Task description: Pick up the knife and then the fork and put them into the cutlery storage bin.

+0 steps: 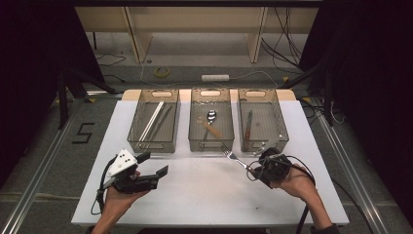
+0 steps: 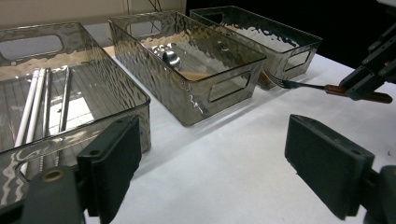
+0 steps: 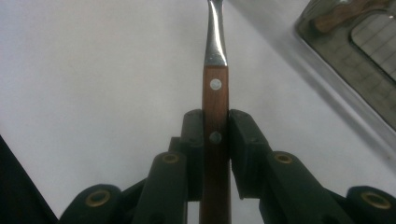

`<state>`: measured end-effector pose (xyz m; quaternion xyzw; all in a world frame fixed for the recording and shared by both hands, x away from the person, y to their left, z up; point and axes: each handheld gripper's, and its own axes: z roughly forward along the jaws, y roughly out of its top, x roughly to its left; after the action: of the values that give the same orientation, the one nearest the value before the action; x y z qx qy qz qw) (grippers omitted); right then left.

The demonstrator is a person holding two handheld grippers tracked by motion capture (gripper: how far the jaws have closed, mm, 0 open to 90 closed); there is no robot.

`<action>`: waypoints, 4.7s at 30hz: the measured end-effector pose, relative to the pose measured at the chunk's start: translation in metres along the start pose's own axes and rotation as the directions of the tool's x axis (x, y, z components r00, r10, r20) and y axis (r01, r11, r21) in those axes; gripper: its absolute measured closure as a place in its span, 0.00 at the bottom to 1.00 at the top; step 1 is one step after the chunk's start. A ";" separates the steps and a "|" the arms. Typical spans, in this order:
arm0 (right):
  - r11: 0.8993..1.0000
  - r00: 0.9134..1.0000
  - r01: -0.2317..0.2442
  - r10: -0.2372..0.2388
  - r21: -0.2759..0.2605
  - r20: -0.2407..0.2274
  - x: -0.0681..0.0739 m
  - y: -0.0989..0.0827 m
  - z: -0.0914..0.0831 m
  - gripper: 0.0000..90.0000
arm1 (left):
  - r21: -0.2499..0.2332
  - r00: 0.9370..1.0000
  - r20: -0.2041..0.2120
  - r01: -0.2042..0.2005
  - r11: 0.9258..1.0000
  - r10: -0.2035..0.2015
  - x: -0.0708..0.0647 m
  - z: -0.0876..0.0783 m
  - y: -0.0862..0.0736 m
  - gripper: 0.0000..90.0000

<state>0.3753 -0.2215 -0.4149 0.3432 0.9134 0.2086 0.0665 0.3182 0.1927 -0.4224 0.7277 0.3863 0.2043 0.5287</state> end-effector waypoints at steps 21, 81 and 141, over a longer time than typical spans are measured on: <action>0.998 1.000 -0.016 0.017 -0.067 0.012 -0.010 0.011 -0.016 0.86 | -0.002 1.000 -0.003 0.003 1.000 -0.003 0.000 0.000 0.000 0.20; 0.911 0.894 -0.381 0.406 -0.156 0.189 -0.131 0.084 0.001 0.86 | -0.008 1.000 -0.005 0.012 1.000 -0.012 0.001 -0.001 0.000 0.20; 0.852 0.954 -0.274 0.298 -0.447 -0.016 -0.057 0.046 -0.016 0.37 | -0.006 1.000 0.000 0.030 1.000 -0.030 0.002 -0.001 -0.001 0.20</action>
<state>0.4416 -0.2328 -0.3814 0.4564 0.7782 0.4097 0.1356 0.3188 0.1947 -0.4231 0.7203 0.3966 0.1973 0.5339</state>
